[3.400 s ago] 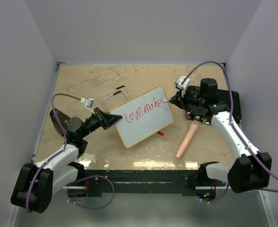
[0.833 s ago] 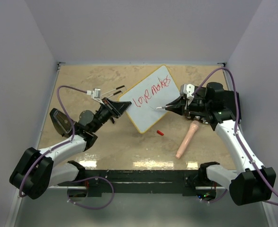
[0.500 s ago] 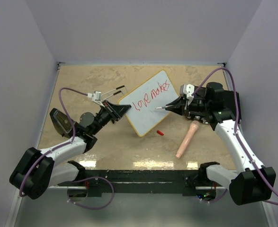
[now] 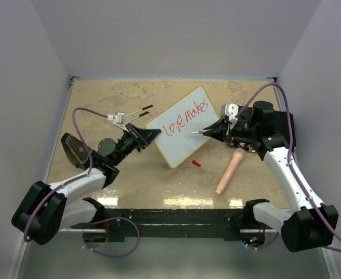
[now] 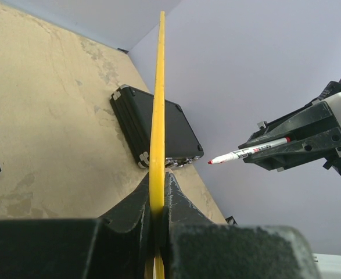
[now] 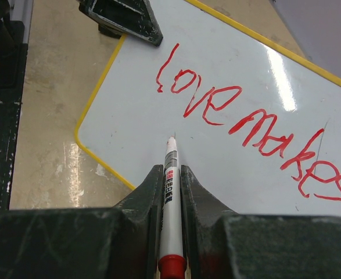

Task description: Write a sentence on the whiteboard

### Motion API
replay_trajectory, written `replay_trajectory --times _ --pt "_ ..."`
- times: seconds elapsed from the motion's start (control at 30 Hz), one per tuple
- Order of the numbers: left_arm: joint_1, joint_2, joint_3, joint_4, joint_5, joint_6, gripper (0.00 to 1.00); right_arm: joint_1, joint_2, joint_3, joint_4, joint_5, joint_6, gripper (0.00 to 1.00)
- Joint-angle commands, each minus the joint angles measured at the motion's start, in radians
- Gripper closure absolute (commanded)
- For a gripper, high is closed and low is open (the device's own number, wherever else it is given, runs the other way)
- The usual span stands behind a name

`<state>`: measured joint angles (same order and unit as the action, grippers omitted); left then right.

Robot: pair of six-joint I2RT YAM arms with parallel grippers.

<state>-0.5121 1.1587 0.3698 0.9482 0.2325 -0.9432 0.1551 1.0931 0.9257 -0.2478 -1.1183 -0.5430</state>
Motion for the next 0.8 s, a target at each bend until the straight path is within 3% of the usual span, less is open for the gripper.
replay_trajectory --times 0.0,0.17,0.27,0.5,0.77 --pt "-0.003 -0.027 0.027 0.178 0.002 -0.022 1.0 -0.005 0.005 -0.005 0.019 -0.02 -0.006 1.0" --pt "-0.006 0.018 0.06 0.202 0.002 -0.035 1.0 0.009 0.03 0.025 -0.054 -0.026 -0.047 1.0" --pt "-0.009 0.038 0.081 0.205 0.005 -0.043 1.0 0.107 0.04 0.099 -0.143 0.078 -0.135 1.0" --pt "-0.017 0.045 0.106 0.205 -0.01 -0.049 1.0 0.306 0.083 0.145 -0.146 0.251 -0.143 1.0" --pt "-0.023 0.064 0.118 0.21 -0.013 -0.055 1.0 0.373 0.088 0.117 -0.055 0.357 -0.089 1.0"
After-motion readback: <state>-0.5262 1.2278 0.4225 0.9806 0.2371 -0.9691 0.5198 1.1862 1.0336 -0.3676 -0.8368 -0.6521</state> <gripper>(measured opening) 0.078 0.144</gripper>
